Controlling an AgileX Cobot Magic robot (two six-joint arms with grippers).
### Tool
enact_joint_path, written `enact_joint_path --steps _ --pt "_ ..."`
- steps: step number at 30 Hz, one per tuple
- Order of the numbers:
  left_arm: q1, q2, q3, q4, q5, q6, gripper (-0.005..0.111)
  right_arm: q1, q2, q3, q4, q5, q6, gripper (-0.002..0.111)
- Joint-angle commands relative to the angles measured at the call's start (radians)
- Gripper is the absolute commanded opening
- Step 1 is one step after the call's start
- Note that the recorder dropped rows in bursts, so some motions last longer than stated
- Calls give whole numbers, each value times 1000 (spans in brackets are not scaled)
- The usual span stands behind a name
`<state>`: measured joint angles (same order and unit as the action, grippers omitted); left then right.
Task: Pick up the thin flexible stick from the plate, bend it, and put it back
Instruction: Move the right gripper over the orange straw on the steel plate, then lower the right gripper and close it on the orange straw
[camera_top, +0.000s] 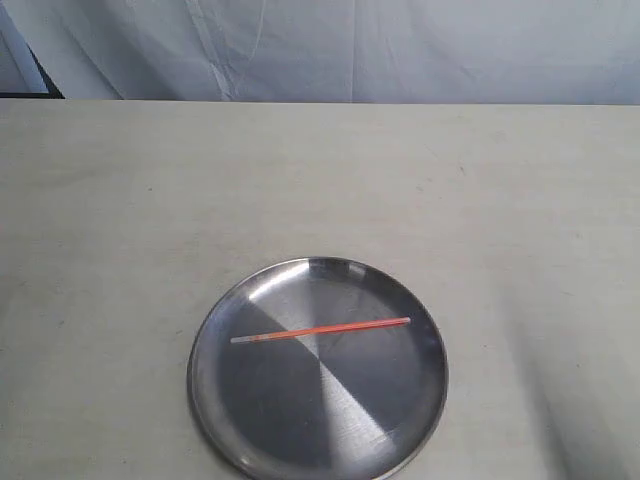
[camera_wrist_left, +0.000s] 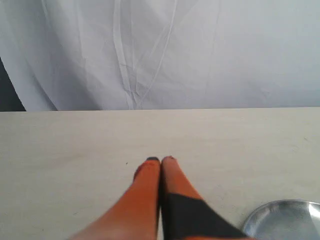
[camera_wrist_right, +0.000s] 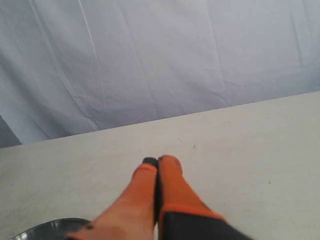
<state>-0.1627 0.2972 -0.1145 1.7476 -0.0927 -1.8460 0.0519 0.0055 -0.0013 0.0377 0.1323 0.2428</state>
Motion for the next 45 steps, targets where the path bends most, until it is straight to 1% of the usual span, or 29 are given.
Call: enact_joint_path --steps 1,3,6,7,9,11,14,17,20,21,23,24,25,26,27,28,29,31,32,33,35,37,38,39,40,45 --pt "1 -5 4 -3 9 -3 0 -6 -6 1 -3 -89 -3 -1" --pt "1 -5 4 -3 9 -3 0 -6 -6 1 42 -225 43 -1" --pt "1 -5 4 -3 9 -3 0 -4 -6 1 242 -435 253 -1" --pt "1 -5 4 -3 9 -3 0 -4 -6 1 293 -494 273 -1" --pt "1 -5 4 -3 9 -3 0 -6 -6 1 396 -515 248 -1" --pt "1 -5 4 -3 9 -3 0 -6 -6 1 517 -473 226 -1" --pt "1 -5 4 -3 9 -3 0 -6 -6 1 554 -478 219 -1" --pt "1 -5 4 -3 9 -3 0 -6 -1 -9 570 -576 218 -1" --pt "1 -5 4 -3 9 -3 0 -6 43 -69 593 -740 218 -1" --pt "1 -5 4 -3 9 -3 0 -6 72 -96 598 -805 180 -1" --pt "1 -5 4 -3 9 -3 0 -6 148 -157 600 -901 -6 -1" --pt "1 -5 4 -3 9 -3 0 -6 241 -239 580 -932 -136 -1" --pt "1 -5 4 -3 9 -3 0 -4 297 -287 564 -922 -178 -1" --pt "1 -5 4 -3 9 -3 0 -4 428 -389 502 -795 -442 -1" --pt "1 -5 4 -3 9 -3 0 -4 501 -459 479 -666 -580 -1" --pt "1 -5 4 -3 9 -3 0 -4 649 -610 442 -303 -729 -1" --pt "1 -5 4 -3 9 -3 0 -4 742 -704 434 -100 -753 -1" --pt "1 -5 4 -3 9 -3 0 -4 1055 -1010 399 456 -775 -1" --pt "1 -5 4 -3 9 -3 0 -4 1275 -1179 388 740 -789 -1" --pt "1 -5 4 -3 9 -3 0 1 1412 -1295 388 895 -818 -1" --pt "1 -5 4 -3 9 -3 0 38 1627 -1404 378 999 -818 -1" --pt "1 -5 4 -3 9 -3 0 119 1739 -1415 306 993 -820 -1" --pt "1 -5 4 -3 9 -3 0 174 1778 -1407 233 993 -820 -1" --pt "1 -5 4 -3 9 -3 0 231 1804 -1395 164 982 -820 -1" --pt "1 -5 4 -3 9 -3 0 261 1817 -1386 131 969 -820 -1" --pt "1 -5 4 -3 9 -3 0 419 1854 -1330 119 823 -820 -1"
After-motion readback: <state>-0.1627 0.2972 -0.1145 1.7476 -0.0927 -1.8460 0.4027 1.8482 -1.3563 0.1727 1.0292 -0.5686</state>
